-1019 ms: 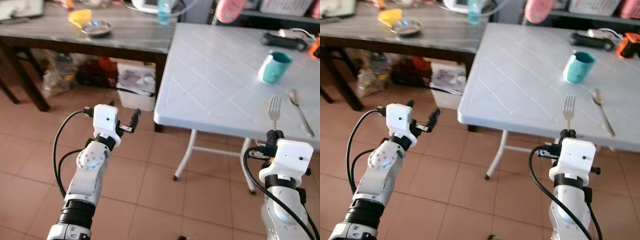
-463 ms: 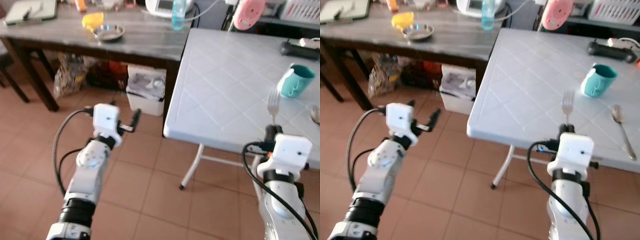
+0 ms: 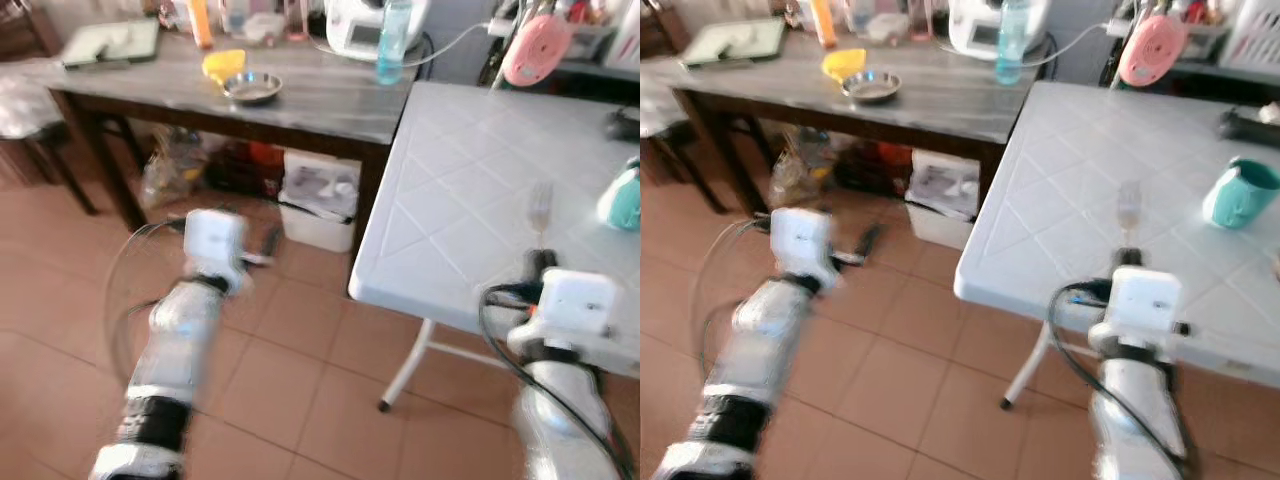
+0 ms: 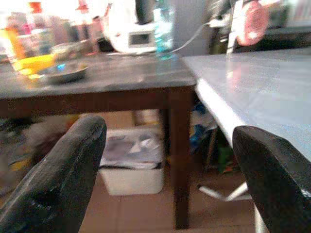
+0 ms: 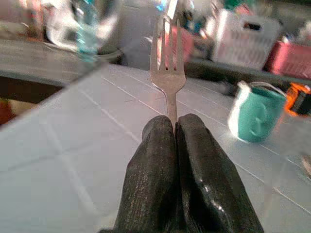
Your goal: Setting the table
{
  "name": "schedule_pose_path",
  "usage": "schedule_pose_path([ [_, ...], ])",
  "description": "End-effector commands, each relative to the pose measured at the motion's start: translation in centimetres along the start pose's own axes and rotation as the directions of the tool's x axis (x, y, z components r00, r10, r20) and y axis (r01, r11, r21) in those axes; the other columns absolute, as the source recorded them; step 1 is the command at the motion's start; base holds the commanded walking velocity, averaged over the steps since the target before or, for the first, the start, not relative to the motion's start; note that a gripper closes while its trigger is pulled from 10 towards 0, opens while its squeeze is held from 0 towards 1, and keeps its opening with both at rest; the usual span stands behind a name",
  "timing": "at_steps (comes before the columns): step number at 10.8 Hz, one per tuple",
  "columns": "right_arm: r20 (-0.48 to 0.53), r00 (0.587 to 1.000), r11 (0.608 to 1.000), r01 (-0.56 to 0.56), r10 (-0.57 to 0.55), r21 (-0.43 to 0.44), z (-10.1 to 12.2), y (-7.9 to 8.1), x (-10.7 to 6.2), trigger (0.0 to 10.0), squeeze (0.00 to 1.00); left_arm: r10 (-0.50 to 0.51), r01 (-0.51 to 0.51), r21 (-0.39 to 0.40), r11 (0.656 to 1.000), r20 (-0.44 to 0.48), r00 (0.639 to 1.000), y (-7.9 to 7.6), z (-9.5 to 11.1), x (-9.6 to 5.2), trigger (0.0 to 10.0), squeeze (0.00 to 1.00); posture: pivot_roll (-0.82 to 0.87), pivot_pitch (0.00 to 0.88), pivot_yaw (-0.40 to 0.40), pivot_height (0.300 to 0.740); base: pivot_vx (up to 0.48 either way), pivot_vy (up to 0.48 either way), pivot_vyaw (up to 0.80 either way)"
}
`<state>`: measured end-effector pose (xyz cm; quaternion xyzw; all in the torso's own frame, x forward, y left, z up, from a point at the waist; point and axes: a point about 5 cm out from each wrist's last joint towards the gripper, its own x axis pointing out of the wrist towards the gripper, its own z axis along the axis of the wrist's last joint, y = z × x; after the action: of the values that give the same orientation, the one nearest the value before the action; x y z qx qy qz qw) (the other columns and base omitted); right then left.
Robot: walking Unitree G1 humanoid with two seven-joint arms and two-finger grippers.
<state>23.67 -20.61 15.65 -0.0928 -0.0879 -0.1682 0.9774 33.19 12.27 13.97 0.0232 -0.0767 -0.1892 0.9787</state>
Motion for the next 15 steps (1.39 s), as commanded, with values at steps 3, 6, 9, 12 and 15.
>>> schedule_pose_path([
  [3,0.021,1.0,1.0,-0.001,0.0,0.01,0.4,0.4,0.0,10.0,0.0,0.004,-0.004,0.027,1.0,0.007,1.0,0.9,0.4,0.0,10.0,0.0,0.06,0.098,0.024,0.74,0.309,0.0,0.0],
  [6,0.012,1.0,1.0,0.001,-0.002,0.014,0.3,0.4,-0.1,10.0,0.0,0.051,-0.051,-0.01,0.999,-0.037,0.998,0.7,-0.2,0.2,10.0,0.0,0.06,0.1,0.023,0.74,0.089,0.0,-0.33],
  [9,0.014,1.0,1.0,-0.001,0.001,0.015,0.3,0.5,0.0,10.0,0.0,0.057,-0.058,-0.021,0.998,-0.048,0.997,0.7,-0.3,0.3,10.0,0.0,0.06,0.106,0.02,0.74,0.0,0.0,-0.18],
  [12,0.014,1.0,1.0,-0.005,0.004,0.014,0.3,0.6,-0.1,10.0,0.0,0.049,-0.05,-0.032,0.998,-0.057,0.997,0.5,-0.4,0.4,10.0,0.0,0.06,0.109,0.018,0.74,0.0,0.0,0.0],
  [15,0.009,1.0,1.0,-0.009,0.009,0.009,0.2,0.5,-0.2,10.0,0.0,0.05,-0.052,-0.033,0.998,-0.073,0.996,0.5,-0.8,0.3,10.0,0.0,0.05,0.111,0.009,0.74,0.0,0.176,0.0],
])
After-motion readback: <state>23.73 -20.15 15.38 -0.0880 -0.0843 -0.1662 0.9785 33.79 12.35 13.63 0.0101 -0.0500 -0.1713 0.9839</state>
